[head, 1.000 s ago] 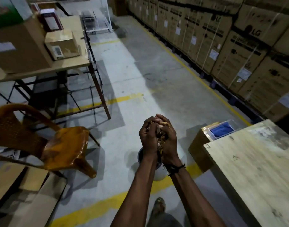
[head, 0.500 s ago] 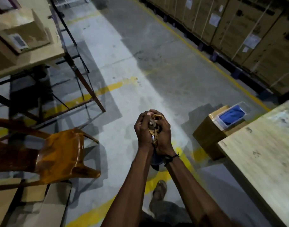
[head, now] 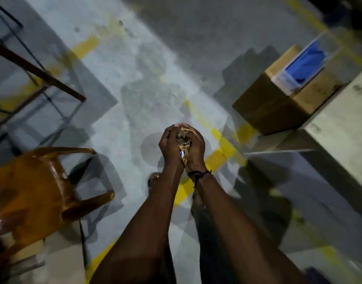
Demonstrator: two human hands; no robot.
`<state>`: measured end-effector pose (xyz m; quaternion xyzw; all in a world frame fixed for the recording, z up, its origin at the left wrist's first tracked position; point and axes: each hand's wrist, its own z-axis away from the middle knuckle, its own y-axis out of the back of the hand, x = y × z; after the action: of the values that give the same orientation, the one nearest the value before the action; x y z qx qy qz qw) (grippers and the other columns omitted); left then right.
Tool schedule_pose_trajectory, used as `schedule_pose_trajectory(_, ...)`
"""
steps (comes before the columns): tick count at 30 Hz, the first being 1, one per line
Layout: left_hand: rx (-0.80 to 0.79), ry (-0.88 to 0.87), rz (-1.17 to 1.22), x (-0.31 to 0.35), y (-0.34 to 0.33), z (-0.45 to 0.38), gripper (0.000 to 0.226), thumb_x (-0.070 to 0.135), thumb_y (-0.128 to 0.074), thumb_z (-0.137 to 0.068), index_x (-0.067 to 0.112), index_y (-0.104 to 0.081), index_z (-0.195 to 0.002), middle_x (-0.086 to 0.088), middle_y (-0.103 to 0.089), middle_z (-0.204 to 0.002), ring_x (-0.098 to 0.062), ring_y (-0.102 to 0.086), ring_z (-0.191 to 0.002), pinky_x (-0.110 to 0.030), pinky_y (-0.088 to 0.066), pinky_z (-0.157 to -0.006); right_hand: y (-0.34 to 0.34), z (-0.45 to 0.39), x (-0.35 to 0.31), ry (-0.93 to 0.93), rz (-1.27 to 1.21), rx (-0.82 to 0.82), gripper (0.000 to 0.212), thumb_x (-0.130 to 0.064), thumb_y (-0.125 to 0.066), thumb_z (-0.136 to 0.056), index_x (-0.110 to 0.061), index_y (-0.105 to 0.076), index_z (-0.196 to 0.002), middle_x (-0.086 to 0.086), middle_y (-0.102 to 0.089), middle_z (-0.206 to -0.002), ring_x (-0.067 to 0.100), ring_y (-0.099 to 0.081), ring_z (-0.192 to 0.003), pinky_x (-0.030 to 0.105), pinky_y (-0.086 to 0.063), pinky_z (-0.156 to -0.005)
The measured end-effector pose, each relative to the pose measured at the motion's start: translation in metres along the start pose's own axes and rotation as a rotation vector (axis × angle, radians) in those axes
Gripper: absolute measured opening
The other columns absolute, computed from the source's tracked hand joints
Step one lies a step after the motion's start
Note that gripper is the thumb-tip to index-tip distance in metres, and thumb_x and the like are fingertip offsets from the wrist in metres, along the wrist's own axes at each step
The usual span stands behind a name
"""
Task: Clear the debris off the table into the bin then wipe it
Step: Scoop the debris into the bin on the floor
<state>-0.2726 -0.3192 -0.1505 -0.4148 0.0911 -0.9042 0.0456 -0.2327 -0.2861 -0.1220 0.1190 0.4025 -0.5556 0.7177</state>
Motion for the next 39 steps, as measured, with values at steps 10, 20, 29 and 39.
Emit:
schedule_pose_trajectory(10, 0.027, 0.358, 0.010, -0.235, 0.052, -0.232, 0.069, 0.038, -0.086, -0.066, -0.002, -0.073, -0.121, -0.024, -0.073, -0.123, -0.044, -0.067, -0.120, -0.051, -0.055, -0.105, 0.071, -0.226, 0.206, -0.227, -0.121, 0.300, 0.012, -0.005, -0.062, -0.098, -0.005, -0.073, -0.095, 0.014, -0.075, -0.091, 0.030, -0.070, -0.083, 0.037, -0.059, -0.081)
schedule_pose_trajectory(20, -0.064, 0.491, -0.078, -0.333, 0.084, -0.335, 0.075, 0.054, -0.081, -0.068, 0.012, -0.073, -0.130, -0.020, -0.072, -0.128, -0.043, -0.070, -0.116, -0.062, -0.052, -0.105, 0.114, -0.313, 0.272, -0.349, 0.102, 0.199, 0.034, -0.042, -0.061, -0.100, -0.010, -0.070, -0.108, 0.001, -0.072, -0.090, 0.026, -0.071, -0.092, 0.027, -0.058, -0.078)
schedule_pose_trajectory(29, -0.063, 0.486, -0.232, -0.248, 0.068, -0.271, 0.041, 0.045, -0.060, -0.099, 0.020, -0.068, -0.131, 0.002, -0.071, -0.124, -0.020, -0.068, -0.112, -0.035, -0.053, -0.093, 0.119, -0.277, 0.231, -0.393, 0.222, 0.125, 0.061, -0.061, -0.033, -0.106, -0.032, -0.037, -0.159, -0.006, -0.032, -0.167, 0.020, -0.028, -0.153, 0.051, -0.033, -0.104)
schedule_pose_trajectory(39, -0.153, 0.388, -0.265, -0.050, 0.039, -0.115, 0.028, 0.027, -0.056, -0.104, 0.011, -0.068, -0.123, -0.008, -0.069, -0.127, -0.017, -0.067, -0.102, -0.032, -0.049, -0.078, 0.073, -0.103, 0.066, -0.227, -0.086, 0.046, 0.055, -0.052, -0.038, -0.108, -0.018, -0.050, -0.150, 0.005, -0.052, -0.155, 0.026, -0.048, -0.143, 0.056, -0.042, -0.110)
